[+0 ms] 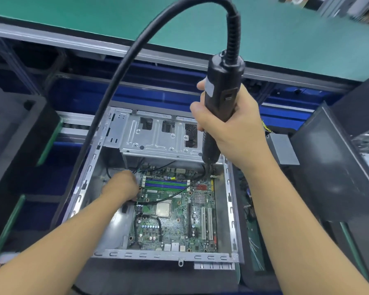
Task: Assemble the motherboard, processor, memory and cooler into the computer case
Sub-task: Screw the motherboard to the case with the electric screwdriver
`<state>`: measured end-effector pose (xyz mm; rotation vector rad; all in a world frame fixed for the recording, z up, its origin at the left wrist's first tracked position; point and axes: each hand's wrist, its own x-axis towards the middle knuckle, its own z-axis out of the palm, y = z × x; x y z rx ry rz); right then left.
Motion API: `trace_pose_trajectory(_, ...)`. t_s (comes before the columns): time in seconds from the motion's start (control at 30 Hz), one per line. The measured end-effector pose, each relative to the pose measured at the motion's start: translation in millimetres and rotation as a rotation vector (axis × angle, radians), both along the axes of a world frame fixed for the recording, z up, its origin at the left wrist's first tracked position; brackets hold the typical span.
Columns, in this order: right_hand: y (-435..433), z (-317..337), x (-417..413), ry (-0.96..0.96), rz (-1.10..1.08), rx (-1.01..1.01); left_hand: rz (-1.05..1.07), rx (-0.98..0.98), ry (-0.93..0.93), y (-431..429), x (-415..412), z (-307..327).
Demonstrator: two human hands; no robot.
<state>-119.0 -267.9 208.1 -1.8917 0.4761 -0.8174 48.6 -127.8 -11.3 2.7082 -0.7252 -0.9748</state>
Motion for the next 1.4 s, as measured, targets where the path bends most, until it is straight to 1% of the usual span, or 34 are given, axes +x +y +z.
trace_pose_trajectory(0.07,5.6,13.3,0.0,-0.006,0.008,-0.010,-0.098,-0.022,-0.116,-2.3,-8.1,13.9)
trace_pose_trajectory(0.13,11.3,27.4,0.6,-0.021,0.018,-0.037,-0.116,-0.130,-0.130,-4.7,-15.6,27.2)
trace_pose_trajectory(0.27,18.6,49.6,0.2,-0.028,0.041,-0.103,-0.101,-0.402,-0.026,-8.7,-16.2,45.8)
trace_pose_trajectory(0.37,21.7,55.1,-6.4,-0.046,0.038,-0.128,-0.146,-0.483,-0.036,-8.2,-14.4,59.4)
trace_pose_trajectory(0.43,23.0,55.4,-13.6,-0.046,0.016,-0.120,-0.170,-0.544,0.003,-9.1,-17.8,67.3)
trace_pose_trajectory(0.53,23.2,56.8,-27.2,-0.019,-0.030,-0.121,-0.261,-0.637,0.041,-15.8,-31.0,80.4)
trace_pose_trajectory(0.63,21.5,58.5,-43.4,0.028,-0.064,-0.178,-0.283,-0.767,0.125,-26.0,-50.2,95.9)
trace_pose_trajectory(0.73,18.2,58.7,-59.8,0.022,-0.057,-0.236,-0.283,-0.828,0.253,-32.2,-71.5,113.8)
trace_pose_trajectory(0.9,7.7,49.0,-82.3,0.050,-0.044,-0.349,-0.456,-0.916,0.378,-33.3,-112.3,145.0)
trace_pose_trajectory(0.97,1.4,40.6,-88.7,0.072,0.000,-0.420,-0.471,-0.972,0.371,-33.5,-126.7,154.6)
trace_pose_trajectory(1.07,-12.4,28.0,-101.8,0.122,0.083,-0.491,-0.351,-1.048,0.269,-37.9,-146.5,159.9)
trace_pose_trajectory(1.13,-19.6,18.9,-111.5,0.143,0.136,-0.522,-0.285,-1.048,0.291,-41.3,-160.8,161.2)
trace_pose_trajectory(1.2,-25.5,7.5,-117.7,0.158,0.198,-0.558,-0.314,-0.939,0.325,-42.7,-176.1,161.4)
trace_pose_trajectory(1.27,-29.6,-6.1,-119.8,0.195,0.235,-0.605,-0.493,-0.753,0.244,-40.0,-193.0,161.5)
trace_pose_trajectory(1.33,-32.0,-19.6,-119.6,0.237,0.250,-0.668,-0.682,-0.606,0.175,-32.3,-212.4,166.7)
trace_pose_trajectory(1.4,-34.0,-30.6,-116.5,0.261,0.282,-0.734,-0.777,-0.566,0.175,-21.4,-227.7,177.9)
